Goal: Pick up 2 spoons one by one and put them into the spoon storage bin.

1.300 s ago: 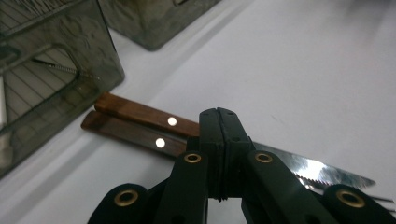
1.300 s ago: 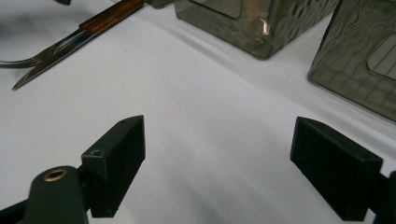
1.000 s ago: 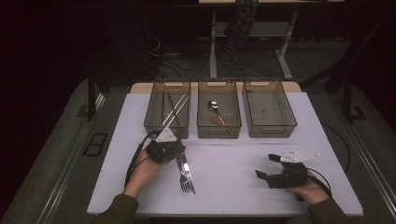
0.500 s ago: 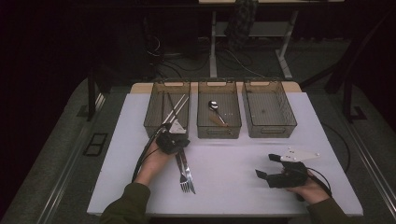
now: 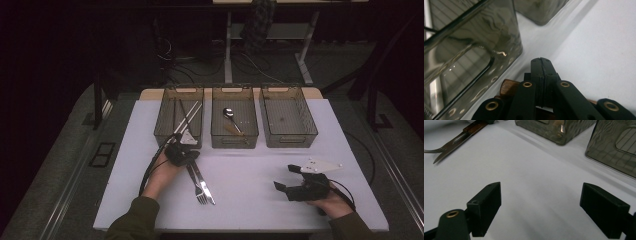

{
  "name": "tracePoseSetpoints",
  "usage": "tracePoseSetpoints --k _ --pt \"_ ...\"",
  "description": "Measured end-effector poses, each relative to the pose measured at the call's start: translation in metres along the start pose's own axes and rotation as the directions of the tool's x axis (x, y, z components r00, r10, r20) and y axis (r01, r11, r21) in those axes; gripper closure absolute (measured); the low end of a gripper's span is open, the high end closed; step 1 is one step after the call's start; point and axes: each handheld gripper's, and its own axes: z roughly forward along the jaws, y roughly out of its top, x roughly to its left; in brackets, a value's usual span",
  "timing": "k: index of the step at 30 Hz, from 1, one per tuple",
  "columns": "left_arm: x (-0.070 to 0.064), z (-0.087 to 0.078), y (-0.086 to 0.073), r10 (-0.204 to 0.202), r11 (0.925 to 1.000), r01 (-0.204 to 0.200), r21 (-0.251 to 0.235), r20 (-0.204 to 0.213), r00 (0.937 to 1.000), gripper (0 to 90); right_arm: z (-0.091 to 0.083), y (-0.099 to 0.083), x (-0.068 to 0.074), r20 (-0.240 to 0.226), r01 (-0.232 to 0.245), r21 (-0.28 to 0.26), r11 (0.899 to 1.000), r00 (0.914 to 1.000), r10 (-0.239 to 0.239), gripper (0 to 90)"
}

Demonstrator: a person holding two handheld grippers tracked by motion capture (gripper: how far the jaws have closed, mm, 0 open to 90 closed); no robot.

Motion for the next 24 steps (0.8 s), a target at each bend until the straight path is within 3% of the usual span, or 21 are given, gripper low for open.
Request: tracePoseSetpoints --k 16,24 --pt "0.005 -0.019 -0.018 -0.02 0.9994 0.019 0.03 0.028 0.9994 89.0 0.0 0.0 -0.001 0.002 0.002 0.001 1.0 1.0 -0.002 16.7" --pt "0.003 -0.029 -0.027 -0.007 0.999 0.004 0.044 0.058 0.9983 89.0 -0.001 0.0 -0.002 0.004 0.0 0.002 1.0 1.0 0.0 16.7"
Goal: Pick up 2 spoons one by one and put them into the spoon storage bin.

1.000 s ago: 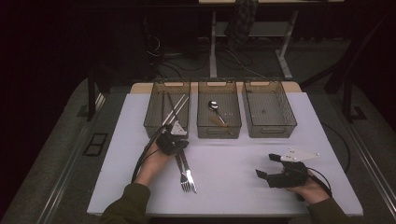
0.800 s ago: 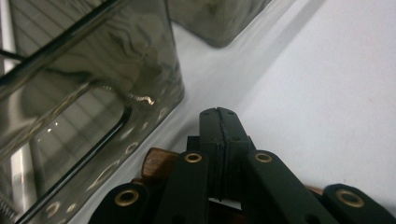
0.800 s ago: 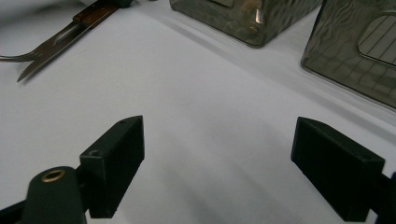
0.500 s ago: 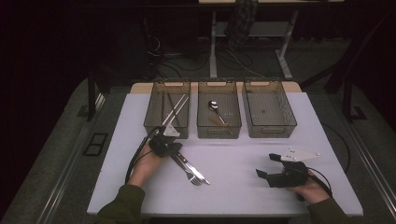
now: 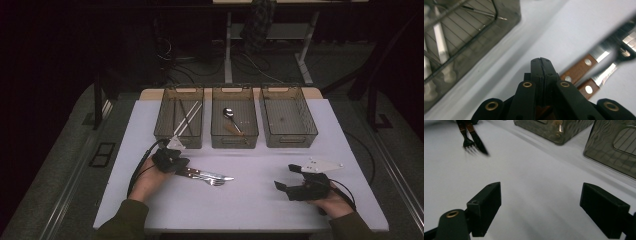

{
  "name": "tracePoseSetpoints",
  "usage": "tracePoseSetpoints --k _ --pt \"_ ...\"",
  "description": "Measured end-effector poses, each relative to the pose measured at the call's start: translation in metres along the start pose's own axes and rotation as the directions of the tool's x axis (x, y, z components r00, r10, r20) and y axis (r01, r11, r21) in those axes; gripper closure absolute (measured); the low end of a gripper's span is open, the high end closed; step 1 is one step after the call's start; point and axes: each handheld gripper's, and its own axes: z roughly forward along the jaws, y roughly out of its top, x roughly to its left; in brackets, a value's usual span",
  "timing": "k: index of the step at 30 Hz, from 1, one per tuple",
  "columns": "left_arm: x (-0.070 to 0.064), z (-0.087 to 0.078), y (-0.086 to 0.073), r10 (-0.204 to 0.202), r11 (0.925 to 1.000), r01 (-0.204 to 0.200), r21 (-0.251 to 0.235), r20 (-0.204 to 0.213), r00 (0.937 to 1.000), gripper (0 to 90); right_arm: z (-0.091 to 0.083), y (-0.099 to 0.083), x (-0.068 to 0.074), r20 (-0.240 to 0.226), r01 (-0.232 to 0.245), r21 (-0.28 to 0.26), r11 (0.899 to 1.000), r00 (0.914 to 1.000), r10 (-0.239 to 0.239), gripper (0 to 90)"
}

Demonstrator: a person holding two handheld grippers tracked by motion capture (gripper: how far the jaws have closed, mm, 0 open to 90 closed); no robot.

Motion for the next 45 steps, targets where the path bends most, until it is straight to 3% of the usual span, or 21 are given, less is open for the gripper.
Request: tracePoseSetpoints --k 20,26,30,36,45 --pt "-0.016 -0.02 -0.024 0.0 0.9999 -0.001 0.017 0.082 0.9966 88.9 -0.001 0.001 0.002 0.003 0.008 -0.006 1.0 1.0 -0.008 16.7" --pt "-0.019 -0.021 -0.023 -0.001 0.9999 0.0 0.014 0.068 0.9977 86.8 -0.002 0.001 0.002 0.004 0.011 -0.008 1.0 0.9999 -0.011 16.7" --pt "-0.021 -0.029 -0.02 -0.013 0.9994 0.015 -0.031 0.061 0.998 78.9 -0.002 0.001 0.003 0.007 0.017 -0.005 1.0 0.9998 -0.017 16.7" --pt "-0.036 -0.038 -0.016 -0.009 0.9965 0.015 -0.083 0.076 0.997 70.3 -0.002 0.001 0.003 0.006 0.016 -0.006 1.0 0.9999 -0.016 16.7" --pt "-0.052 -0.022 -0.017 0.02 0.9979 -0.014 -0.063 0.096 0.9952 70.7 -0.002 0.002 0.003 0.005 0.013 -0.008 1.0 0.9999 -0.013 16.7"
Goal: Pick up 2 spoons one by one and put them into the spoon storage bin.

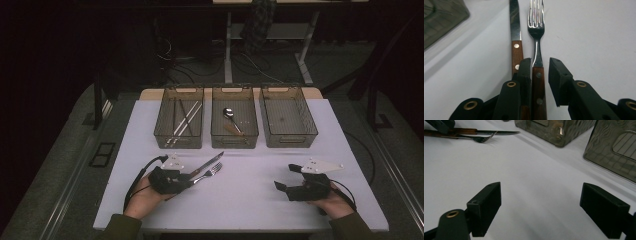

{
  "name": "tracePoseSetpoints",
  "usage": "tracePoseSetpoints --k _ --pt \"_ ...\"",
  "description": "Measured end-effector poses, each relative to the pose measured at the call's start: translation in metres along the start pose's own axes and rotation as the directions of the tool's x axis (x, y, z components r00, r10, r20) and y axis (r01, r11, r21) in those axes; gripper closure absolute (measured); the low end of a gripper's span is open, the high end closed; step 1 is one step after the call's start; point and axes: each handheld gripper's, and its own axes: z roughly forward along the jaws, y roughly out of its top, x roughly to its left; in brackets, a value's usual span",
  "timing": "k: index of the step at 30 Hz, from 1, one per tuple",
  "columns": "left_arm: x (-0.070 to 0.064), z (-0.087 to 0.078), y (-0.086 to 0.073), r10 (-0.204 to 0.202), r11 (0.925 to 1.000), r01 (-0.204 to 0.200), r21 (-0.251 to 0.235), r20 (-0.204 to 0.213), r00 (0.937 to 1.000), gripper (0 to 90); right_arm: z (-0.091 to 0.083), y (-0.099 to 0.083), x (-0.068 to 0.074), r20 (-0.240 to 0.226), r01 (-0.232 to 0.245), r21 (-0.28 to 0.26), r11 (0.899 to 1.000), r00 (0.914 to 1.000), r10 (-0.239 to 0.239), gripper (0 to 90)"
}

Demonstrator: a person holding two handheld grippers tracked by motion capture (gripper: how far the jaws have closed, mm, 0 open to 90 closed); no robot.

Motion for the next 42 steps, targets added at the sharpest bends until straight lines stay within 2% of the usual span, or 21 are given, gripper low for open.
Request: tracePoseSetpoints --k 4,5,7,13,18,20,23,26,27,29,31,33,34,36,38,42 --pt "-0.001 0.006 0.0 0.013 0.9999 -0.013 0.0 -0.008 0.9999 71.3 0.0 0.0 0.0 0.0 0.002 0.002 1.0 1.0 -0.002 16.7" --pt "-0.002 0.008 0.0 0.02 0.9998 -0.02 0.008 -0.005 0.9998 71.9 0.001 0.0 0.0 0.0 0.002 0.003 1.0 1.0 -0.002 16.7" --pt "-0.004 0.012 0.0 0.044 0.9988 -0.043 0.025 -0.024 0.9988 72.7 0.001 0.0 -0.001 0.0 -0.001 0.003 1.0 1.0 0.001 16.7" --pt "-0.003 0.013 -0.003 0.012 0.9999 -0.012 0.001 -0.012 0.9999 73.1 0.001 0.0 -0.001 -0.003 -0.004 -0.003 1.0 1.0 0.004 16.7" --pt "-0.001 0.014 -0.004 0.015 0.9999 -0.015 -0.005 -0.002 0.9999 75.2 0.0 0.001 -0.001 -0.002 -0.009 -0.022 1.0 1.0 0.009 16.7" --pt "-0.002 0.014 -0.004 0.028 0.9996 -0.028 -0.003 -0.004 0.9996 76.5 0.0 0.002 -0.001 0.0 -0.022 -0.024 0.999 0.9998 0.022 16.6" --pt "0.001 0.013 -0.004 0.014 0.9998 -0.014 -0.01 0.012 0.9998 76.9 -0.001 0.003 -0.002 0.004 -0.046 -0.014 0.999 0.9989 0.046 16.7" --pt "0.0 0.013 -0.003 0.006 1.0 -0.006 -0.008 0.01 0.9999 77.0 -0.001 0.004 -0.003 0.005 -0.068 -0.001 0.998 0.9977 0.068 16.3" --pt "0.0 0.013 -0.003 -0.001 1.0 0.001 -0.007 0.013 0.9999 77.0 -0.001 0.005 -0.003 0.001 -0.079 0.003 0.997 0.9969 0.079 13.8" --pt "-0.001 0.011 -0.001 -0.014 0.9998 0.015 -0.014 0.03 0.9994 77.0 -0.003 0.007 -0.004 -0.01 -0.09 0.01 0.996 0.9959 0.09 13.5" --pt "-0.005 0.009 0.004 -0.018 0.9996 0.019 -0.02 0.028 0.9994 76.9 -0.004 0.009 -0.003 -0.022 -0.097 0.01 0.995 0.995 0.097 13.4" --pt "-0.01 0.006 0.009 -0.024 0.9991 0.025 -0.033 0.03 0.9992 76.9 -0.006 0.011 -0.004 -0.066 -0.111 0.005 0.994 0.9917 0.111 13.4" --pt "-0.012 0.005 0.011 -0.023 0.9991 0.024 -0.035 0.031 0.9992 76.9 -0.007 0.011 -0.005 -0.097 -0.125 -0.001 0.992 0.9874 0.125 13.5" --pt "-0.017 0.004 0.016 -0.019 0.9991 0.02 -0.038 0.028 0.9994 76.9 -0.008 0.013 -0.007 -0.145 -0.166 -0.006 0.986 0.9757 0.164 13.9" --pt "-0.022 0.005 0.021 -0.005 0.9992 0.006 -0.04 0.021 0.9998 76.9 -0.007 0.015 -0.007 -0.149 -0.167 -0.007 0.986 0.9752 0.164 14.0" --pt "-0.031 0.009 0.032 0.029 0.9977 -0.026 -0.063 0.033 0.999 76.8 -0.002 0.021 -0.005 -0.162 -0.171 -0.021 0.985 0.9729 0.165 14.3"
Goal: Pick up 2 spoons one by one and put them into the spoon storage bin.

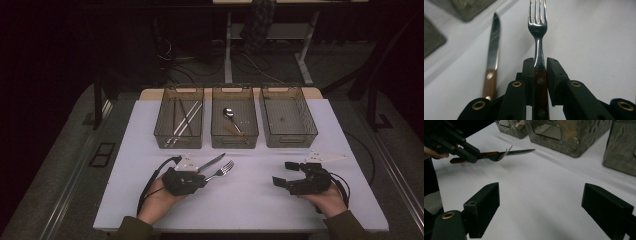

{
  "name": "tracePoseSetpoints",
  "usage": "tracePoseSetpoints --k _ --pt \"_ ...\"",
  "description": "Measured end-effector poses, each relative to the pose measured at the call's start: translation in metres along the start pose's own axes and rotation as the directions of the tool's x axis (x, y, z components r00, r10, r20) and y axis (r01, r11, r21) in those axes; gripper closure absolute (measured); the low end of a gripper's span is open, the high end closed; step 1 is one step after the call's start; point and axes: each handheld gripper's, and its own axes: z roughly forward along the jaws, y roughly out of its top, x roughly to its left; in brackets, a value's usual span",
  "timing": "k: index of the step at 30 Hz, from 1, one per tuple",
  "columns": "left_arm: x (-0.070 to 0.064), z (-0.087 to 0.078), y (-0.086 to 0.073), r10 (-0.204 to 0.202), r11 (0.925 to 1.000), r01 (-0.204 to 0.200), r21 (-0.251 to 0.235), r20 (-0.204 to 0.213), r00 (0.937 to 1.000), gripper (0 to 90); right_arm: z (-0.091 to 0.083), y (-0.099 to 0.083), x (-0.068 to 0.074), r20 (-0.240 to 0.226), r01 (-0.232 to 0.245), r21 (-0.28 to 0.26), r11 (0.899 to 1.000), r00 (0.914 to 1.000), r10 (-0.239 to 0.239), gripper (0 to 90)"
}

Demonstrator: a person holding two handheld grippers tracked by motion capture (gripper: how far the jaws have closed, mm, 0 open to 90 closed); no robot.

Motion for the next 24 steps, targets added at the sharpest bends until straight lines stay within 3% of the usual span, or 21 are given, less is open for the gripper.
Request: tracePoseSetpoints --k 15,24 --pt "-0.015 0.026 0.044 0.058 0.9945 -0.055 -0.089 0.028 0.9979 76.8 0.026 0.023 0.014 -0.072 0.025 -0.053 0.998 0.997 -0.029 21.5" --pt "-0.025 0.035 0.052 0.053 0.9905 -0.054 -0.126 -0.011 0.9985 76.8 0.043 0.032 0.016 -0.064 0.028 -0.069 0.997 0.9974 -0.032 32.9"
